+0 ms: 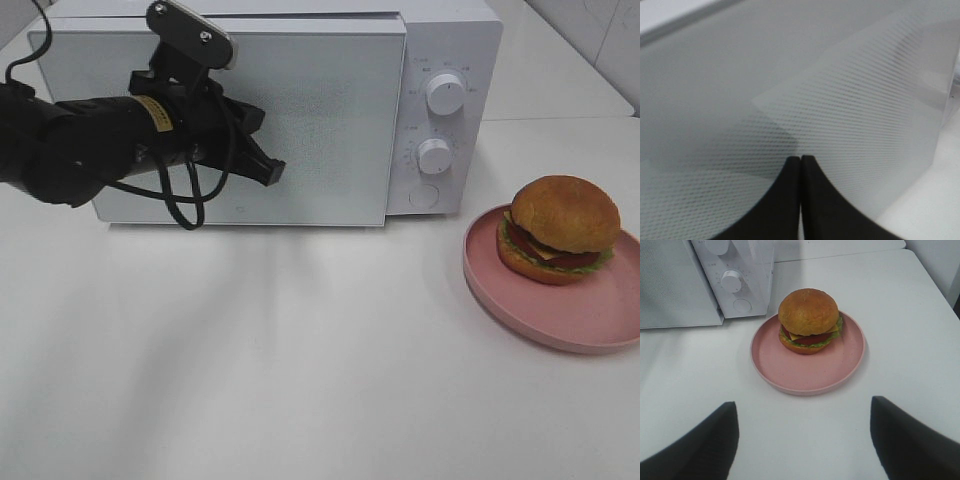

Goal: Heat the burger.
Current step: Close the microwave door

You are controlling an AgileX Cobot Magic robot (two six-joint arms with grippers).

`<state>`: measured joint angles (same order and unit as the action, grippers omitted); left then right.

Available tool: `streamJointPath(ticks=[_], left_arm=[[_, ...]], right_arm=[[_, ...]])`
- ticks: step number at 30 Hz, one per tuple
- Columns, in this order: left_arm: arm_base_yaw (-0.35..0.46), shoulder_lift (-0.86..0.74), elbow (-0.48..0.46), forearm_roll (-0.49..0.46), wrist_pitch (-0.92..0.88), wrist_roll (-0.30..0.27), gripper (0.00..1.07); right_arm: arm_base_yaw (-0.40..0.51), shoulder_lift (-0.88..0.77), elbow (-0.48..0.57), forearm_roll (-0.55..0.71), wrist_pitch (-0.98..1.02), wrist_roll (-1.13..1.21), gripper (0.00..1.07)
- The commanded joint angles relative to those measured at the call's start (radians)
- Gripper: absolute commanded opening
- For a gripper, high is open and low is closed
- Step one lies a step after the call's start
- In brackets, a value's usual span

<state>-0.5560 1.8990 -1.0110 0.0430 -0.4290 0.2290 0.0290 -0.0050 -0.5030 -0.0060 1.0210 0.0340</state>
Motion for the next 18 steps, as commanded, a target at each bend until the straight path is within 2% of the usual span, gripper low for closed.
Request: streamJointPath(ticks=[1, 7, 10, 12, 18], left_arm=[[0.000, 0.030, -0.074, -0.036, -0.009, -0.008, 0.00], [-0.022, 0.057, -0.122, -0.043, -0.006, -0.011, 0.00], [-0.031, 0.072, -0.163, -0.050, 0.023, -0.011, 0.00], [-0.047, 0.095, -0.230, -0.055, 0.090, -0.010, 0.00], [-0.058, 0.121, -0.286, -0.060, 0.105, -0.009, 0.00]], right_arm=[[-0.007, -0.026, 0.002, -0.001, -0.017, -0.012, 0.70], [-0.007, -0.026, 0.002, -0.001, -0.017, -0.012, 0.70], [-0.007, -0.026, 0.002, -0.001, -0.017, -0.012, 0.70], [-0.007, -0.026, 0.002, -0.001, -0.017, -0.012, 0.70], [-0.007, -0.026, 0.002, -0.001, -0.017, -0.012, 0.70]])
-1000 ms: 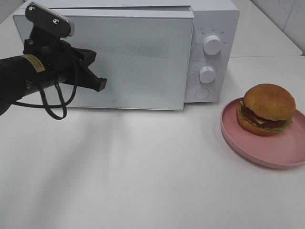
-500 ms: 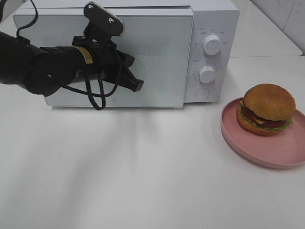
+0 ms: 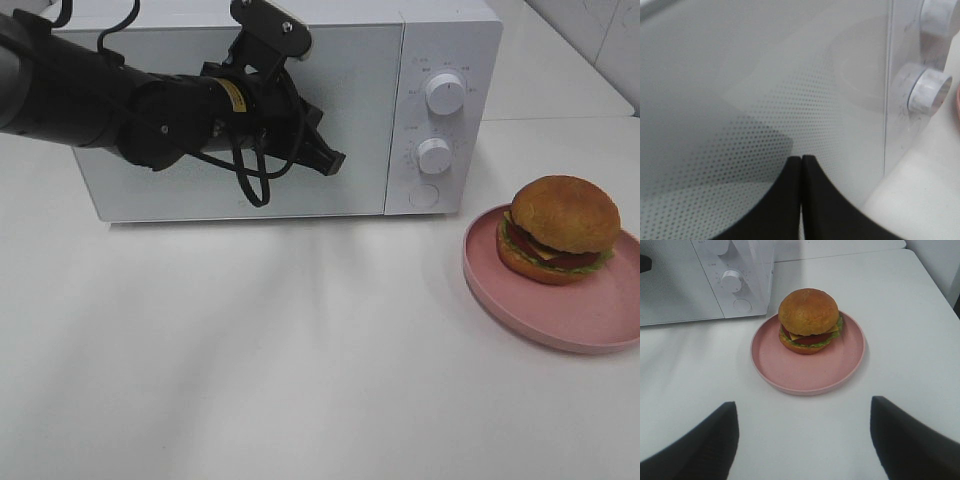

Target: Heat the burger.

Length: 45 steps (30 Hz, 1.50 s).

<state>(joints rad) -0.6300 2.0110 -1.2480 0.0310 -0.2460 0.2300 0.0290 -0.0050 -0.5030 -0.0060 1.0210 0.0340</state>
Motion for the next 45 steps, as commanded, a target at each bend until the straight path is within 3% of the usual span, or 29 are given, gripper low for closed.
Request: streamJointPath(ticks=[1, 12, 14, 17, 19, 28, 31, 35, 45], left_arm=[[0.016, 0.012, -0.058, -0.048, -0.070, -0.010, 0.00], [0.003, -0.007, -0.090, -0.055, 0.095, -0.012, 0.00], [-0.018, -0.050, -0.090, -0.054, 0.228, -0.005, 0.00], [-0.021, -0.064, -0.090, -0.053, 0.265, -0.003, 0.00], [-0.041, -0.126, -0.090, -0.052, 0.402, -0.002, 0.00], [-0.051, -0.257, -0.090, -0.071, 0.717, -0.004, 0.00], [-0.047, -0.294, -0.090, -0.079, 0.812, -0.014, 0.00], [-0.045, -0.330, -0.090, -0.058, 0.962, -0.070, 0.00], [-0.045, -0.374, -0.090, -0.022, 1.222, -0.109, 0.00]], right_arm=[[-0.007, -0.026, 0.002, -0.001, -0.017, -0.012, 0.70], [-0.007, -0.026, 0.002, -0.001, -0.017, -0.012, 0.70], [-0.007, -0.026, 0.002, -0.001, -0.017, -0.012, 0.70], [-0.007, -0.026, 0.002, -0.001, -0.017, -0.012, 0.70], [-0.007, -0.026, 0.002, -0.001, -0.017, -0.012, 0.70], [-0.007, -0.026, 0.002, -0.001, -0.017, -0.012, 0.70], [-0.007, -0.026, 0.002, -0.001, -0.017, -0.012, 0.70], [-0.007, -0.026, 0.002, -0.001, -0.017, -0.012, 0.70], [-0.007, -0.026, 0.002, -0.001, -0.017, -0.012, 0.70]])
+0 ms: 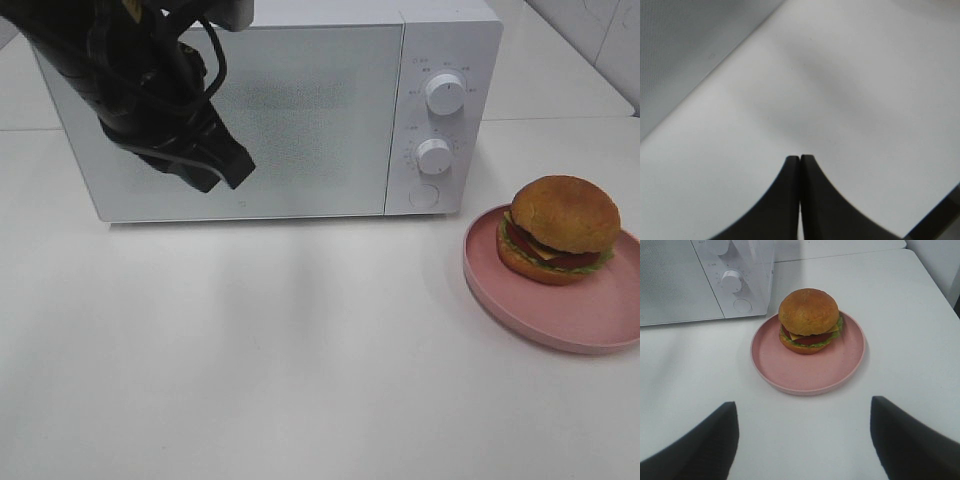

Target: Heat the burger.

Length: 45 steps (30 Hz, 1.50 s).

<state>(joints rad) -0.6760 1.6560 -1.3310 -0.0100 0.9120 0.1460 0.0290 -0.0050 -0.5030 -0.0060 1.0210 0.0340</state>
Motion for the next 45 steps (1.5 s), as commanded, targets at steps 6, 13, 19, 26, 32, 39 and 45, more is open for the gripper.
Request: streamJointPath(ticks=[6, 13, 19, 26, 32, 39, 45], left_arm=[[0.018, -0.032, -0.005, 0.058, 0.169, -0.045, 0.00], [0.208, -0.108, 0.044, 0.035, 0.233, -0.109, 0.00], [0.387, -0.246, 0.140, -0.003, 0.249, -0.110, 0.00], [0.473, -0.474, 0.251, 0.010, 0.232, -0.128, 0.00], [0.477, -0.745, 0.382, 0.040, 0.233, -0.128, 0.00], [0.477, -1.051, 0.535, 0.062, 0.230, -0.128, 0.00], [0.477, -1.255, 0.642, 0.057, 0.202, -0.123, 0.00]], right_arm=[[-0.007, -0.026, 0.002, -0.001, -0.017, -0.012, 0.70], [-0.007, -0.026, 0.002, -0.001, -0.017, -0.012, 0.70], [-0.007, -0.026, 0.002, -0.001, -0.017, -0.012, 0.70], [-0.007, -0.026, 0.002, -0.001, -0.017, -0.012, 0.70], [-0.007, -0.026, 0.002, -0.001, -0.017, -0.012, 0.70], [-0.007, -0.026, 0.002, -0.001, -0.017, -0.012, 0.70], [-0.007, -0.026, 0.002, -0.001, -0.017, -0.012, 0.70]])
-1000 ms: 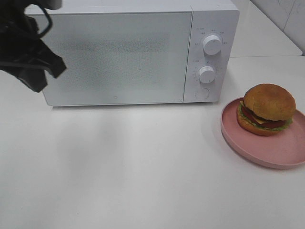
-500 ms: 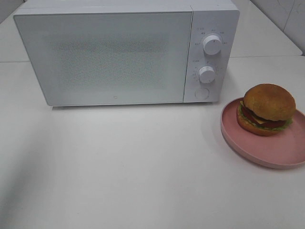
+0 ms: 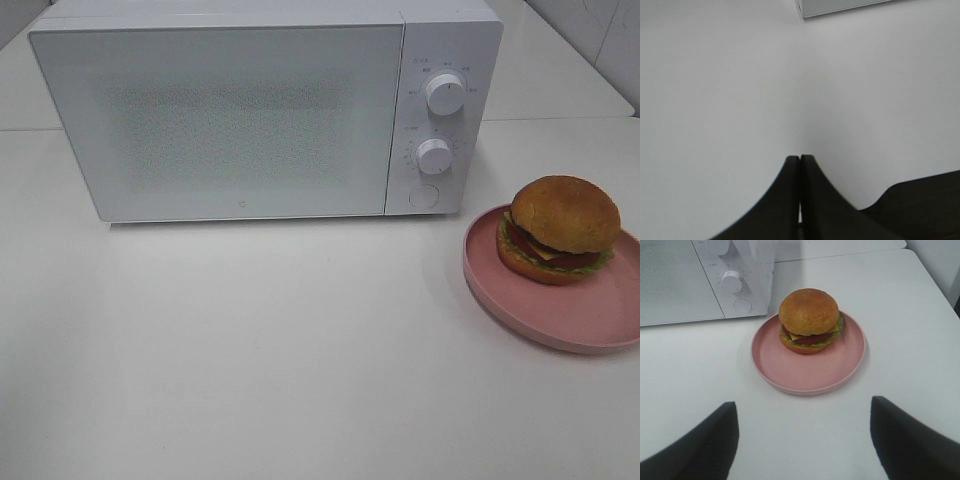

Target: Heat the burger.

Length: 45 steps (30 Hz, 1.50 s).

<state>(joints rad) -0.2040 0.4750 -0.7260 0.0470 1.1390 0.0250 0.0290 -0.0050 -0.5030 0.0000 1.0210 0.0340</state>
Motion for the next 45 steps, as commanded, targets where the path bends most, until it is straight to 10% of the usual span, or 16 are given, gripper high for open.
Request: streamJointPath(ticks=[1, 18, 45], left_arm=[[0.005, -0.074, 0.037, 0.000, -0.025, -0.002, 0.00], [0.005, -0.506, 0.230, -0.025, -0.105, 0.072, 0.00], [0.005, -0.501, 0.230, -0.040, -0.105, 0.091, 0.00]], right_arm=[[-0.007, -0.026, 0.002, -0.007, -0.017, -0.012, 0.70], [-0.007, -0.026, 0.002, -0.007, -0.017, -0.012, 0.70], [-0.007, -0.026, 0.002, -0.007, -0.017, -0.012, 0.70]])
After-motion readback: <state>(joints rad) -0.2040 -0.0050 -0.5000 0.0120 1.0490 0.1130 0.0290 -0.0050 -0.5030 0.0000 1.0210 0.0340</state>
